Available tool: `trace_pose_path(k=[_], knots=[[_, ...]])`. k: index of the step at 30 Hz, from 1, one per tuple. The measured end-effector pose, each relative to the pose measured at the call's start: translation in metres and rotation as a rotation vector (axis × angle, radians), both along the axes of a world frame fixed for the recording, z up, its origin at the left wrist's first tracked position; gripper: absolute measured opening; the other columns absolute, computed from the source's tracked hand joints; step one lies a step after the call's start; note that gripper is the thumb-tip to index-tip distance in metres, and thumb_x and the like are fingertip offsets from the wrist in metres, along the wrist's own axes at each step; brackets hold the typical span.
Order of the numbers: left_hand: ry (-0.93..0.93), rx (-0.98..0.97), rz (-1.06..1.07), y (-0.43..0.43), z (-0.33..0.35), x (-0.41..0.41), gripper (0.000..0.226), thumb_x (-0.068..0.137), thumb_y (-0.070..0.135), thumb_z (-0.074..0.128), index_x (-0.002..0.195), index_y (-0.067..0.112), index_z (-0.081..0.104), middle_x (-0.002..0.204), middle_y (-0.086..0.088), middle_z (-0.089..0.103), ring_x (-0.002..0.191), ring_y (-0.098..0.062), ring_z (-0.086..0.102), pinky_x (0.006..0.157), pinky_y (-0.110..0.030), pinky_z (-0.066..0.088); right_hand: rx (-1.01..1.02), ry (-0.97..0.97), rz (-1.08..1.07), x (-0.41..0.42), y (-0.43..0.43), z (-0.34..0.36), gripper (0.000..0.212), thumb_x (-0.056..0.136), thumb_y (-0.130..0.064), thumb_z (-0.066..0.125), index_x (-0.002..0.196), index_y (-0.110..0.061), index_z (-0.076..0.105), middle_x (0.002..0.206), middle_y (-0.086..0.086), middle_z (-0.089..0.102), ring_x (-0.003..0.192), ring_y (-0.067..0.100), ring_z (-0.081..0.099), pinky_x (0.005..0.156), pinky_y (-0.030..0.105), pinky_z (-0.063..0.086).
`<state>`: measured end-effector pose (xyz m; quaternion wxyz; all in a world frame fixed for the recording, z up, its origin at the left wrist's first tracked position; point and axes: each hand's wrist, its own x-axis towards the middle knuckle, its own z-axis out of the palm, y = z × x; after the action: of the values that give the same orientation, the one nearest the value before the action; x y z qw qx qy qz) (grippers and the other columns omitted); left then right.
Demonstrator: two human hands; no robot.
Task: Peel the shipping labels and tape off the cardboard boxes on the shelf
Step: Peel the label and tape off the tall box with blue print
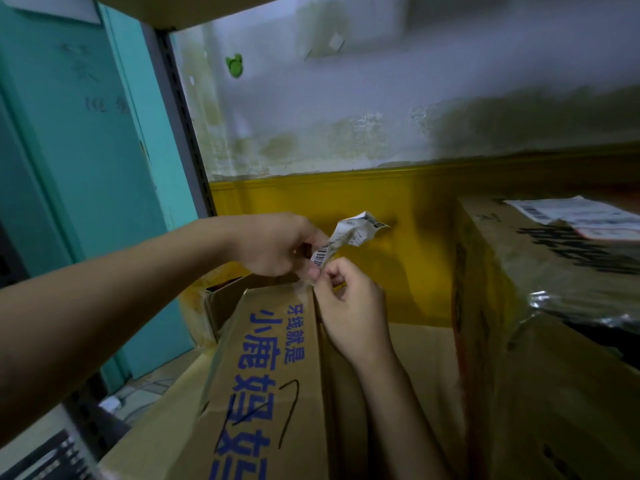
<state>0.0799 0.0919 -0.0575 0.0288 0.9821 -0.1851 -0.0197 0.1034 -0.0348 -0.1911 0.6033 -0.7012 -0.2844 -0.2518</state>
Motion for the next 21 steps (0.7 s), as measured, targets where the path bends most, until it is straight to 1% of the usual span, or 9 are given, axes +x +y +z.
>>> trace_pose_path(k=[2,6,9,11,12,15,18,20,21], knots=[[0.035,0.005,0.001,-0.003,0.003,0.001,0.003,0.094,0.024,0.065,0.093,0.025,0.067,0.090,0.004,0.070,0.085,-0.010,0.062,0.076,-0.027,0.048,0.002,-0.002,0.001,0.000,0.000,0.001,0.030,0.090,-0.019,0.063,0.066,-0.019,0.045,0.052,-0.005,0.044,0.049,0.010,0.037,0.048,0.029,0.028],[0.123,-0.028,0.039,-0.002,0.001,0.007,0.009,0.096,0.025,0.062,0.098,0.018,0.067,0.094,-0.002,0.072,0.083,-0.016,0.069,0.079,-0.035,0.057,-0.008,0.032,-0.067,0.000,0.004,-0.001,0.039,0.089,-0.018,0.061,0.061,-0.021,0.035,0.051,-0.002,0.037,0.051,0.014,0.032,0.051,0.037,0.027],[0.167,-0.143,0.055,-0.001,-0.006,0.010,0.006,0.096,0.023,0.062,0.094,0.022,0.067,0.094,0.002,0.072,0.081,-0.010,0.069,0.076,-0.031,0.059,-0.003,0.041,-0.102,0.000,0.006,-0.003,0.038,0.087,-0.016,0.060,0.061,-0.021,0.032,0.054,-0.002,0.037,0.053,0.014,0.032,0.050,0.033,0.024],[0.143,-0.164,0.053,-0.001,-0.009,0.011,0.010,0.097,0.021,0.062,0.088,0.024,0.066,0.084,0.006,0.069,0.072,-0.005,0.064,0.069,-0.022,0.054,0.005,0.019,-0.136,-0.001,0.006,-0.004,0.038,0.085,-0.014,0.060,0.061,-0.022,0.031,0.054,-0.003,0.036,0.051,0.013,0.033,0.048,0.027,0.025],[0.125,-0.153,0.046,-0.001,-0.010,0.011,0.012,0.097,0.022,0.061,0.085,0.023,0.065,0.079,0.005,0.067,0.069,-0.006,0.062,0.066,-0.021,0.051,0.009,0.011,-0.155,-0.001,0.007,-0.004,0.039,0.084,-0.013,0.060,0.060,-0.023,0.030,0.054,-0.004,0.035,0.050,0.011,0.033,0.048,0.024,0.027],[0.068,-0.143,0.019,0.004,-0.015,0.010,0.014,0.098,0.026,0.059,0.090,0.017,0.066,0.082,-0.001,0.068,0.071,-0.013,0.061,0.069,-0.029,0.049,0.035,-0.008,-0.199,-0.001,0.010,-0.005,0.043,0.083,-0.010,0.061,0.059,-0.025,0.028,0.052,-0.007,0.032,0.047,0.005,0.032,0.046,0.018,0.030],[0.013,-0.207,-0.009,0.006,-0.025,0.011,0.014,0.098,0.025,0.058,0.092,0.014,0.066,0.087,-0.001,0.070,0.078,-0.018,0.064,0.073,-0.034,0.051,0.045,-0.017,-0.235,0.002,0.011,-0.007,0.049,0.081,-0.009,0.062,0.057,-0.029,0.025,0.052,-0.010,0.029,0.046,0.004,0.030,0.047,0.019,0.026],[-0.039,-0.252,-0.025,0.006,-0.033,0.010,0.015,0.098,0.023,0.059,0.088,0.012,0.064,0.081,0.001,0.068,0.072,-0.013,0.062,0.068,-0.031,0.050,0.054,-0.021,-0.251,0.003,0.011,-0.007,0.049,0.080,-0.008,0.062,0.057,-0.029,0.024,0.051,-0.011,0.028,0.046,0.003,0.029,0.046,0.018,0.026],[-0.074,-0.272,-0.021,0.005,-0.037,0.010,0.016,0.097,0.022,0.060,0.086,0.011,0.063,0.078,0.002,0.067,0.067,-0.008,0.059,0.064,-0.029,0.048,0.063,-0.024,-0.259,0.004,0.011,-0.008,0.048,0.079,-0.007,0.063,0.057,-0.028,0.026,0.051,-0.011,0.027,0.046,0.005,0.028,0.047,0.020,0.024]])
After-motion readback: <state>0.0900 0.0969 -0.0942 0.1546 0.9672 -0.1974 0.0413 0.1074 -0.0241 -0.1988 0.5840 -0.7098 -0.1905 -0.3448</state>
